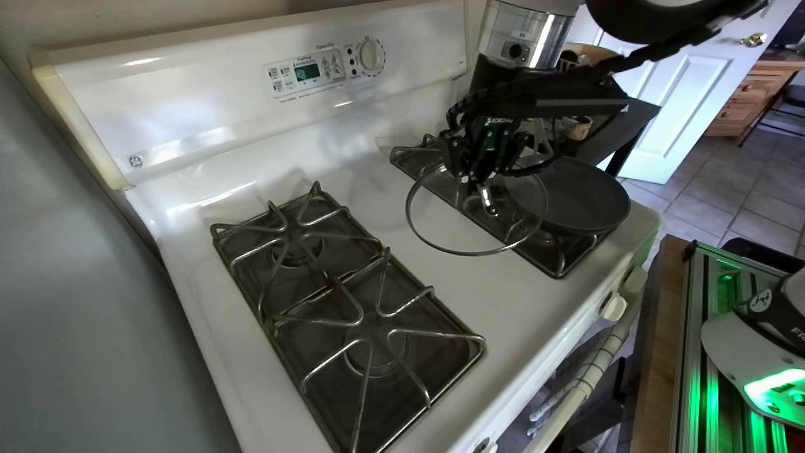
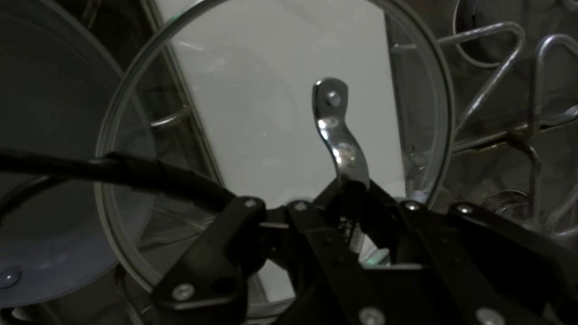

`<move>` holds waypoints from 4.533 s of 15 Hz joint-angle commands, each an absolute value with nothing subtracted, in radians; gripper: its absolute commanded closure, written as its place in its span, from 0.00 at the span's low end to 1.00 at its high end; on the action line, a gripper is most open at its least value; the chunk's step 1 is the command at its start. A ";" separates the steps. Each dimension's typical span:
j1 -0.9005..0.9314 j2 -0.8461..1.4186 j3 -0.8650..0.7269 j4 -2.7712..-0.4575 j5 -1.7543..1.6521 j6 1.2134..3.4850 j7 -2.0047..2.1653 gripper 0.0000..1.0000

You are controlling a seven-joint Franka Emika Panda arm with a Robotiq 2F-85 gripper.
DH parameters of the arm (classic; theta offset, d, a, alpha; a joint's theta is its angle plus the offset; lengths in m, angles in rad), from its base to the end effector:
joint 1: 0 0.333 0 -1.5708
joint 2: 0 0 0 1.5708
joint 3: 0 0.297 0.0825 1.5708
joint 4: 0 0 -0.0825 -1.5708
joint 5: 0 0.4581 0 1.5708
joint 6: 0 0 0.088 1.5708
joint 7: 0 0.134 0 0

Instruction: Put the glass lid on the pan

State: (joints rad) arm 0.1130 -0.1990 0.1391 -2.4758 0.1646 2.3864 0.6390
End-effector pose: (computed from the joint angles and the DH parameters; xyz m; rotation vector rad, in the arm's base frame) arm 0.5095 0.1330 0.2816 -2.9163 0.7477 -0.0889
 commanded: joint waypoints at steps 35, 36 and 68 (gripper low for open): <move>-0.036 -0.592 -0.114 -2.745 0.182 2.195 -0.129 1.00; -0.035 -0.589 -0.115 -2.745 0.181 2.196 -0.133 1.00; -0.041 -0.494 -0.122 -2.746 0.137 2.255 -0.178 1.00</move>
State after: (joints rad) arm -0.0426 -0.4983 -0.1166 -2.7472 0.1443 2.2344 -0.1647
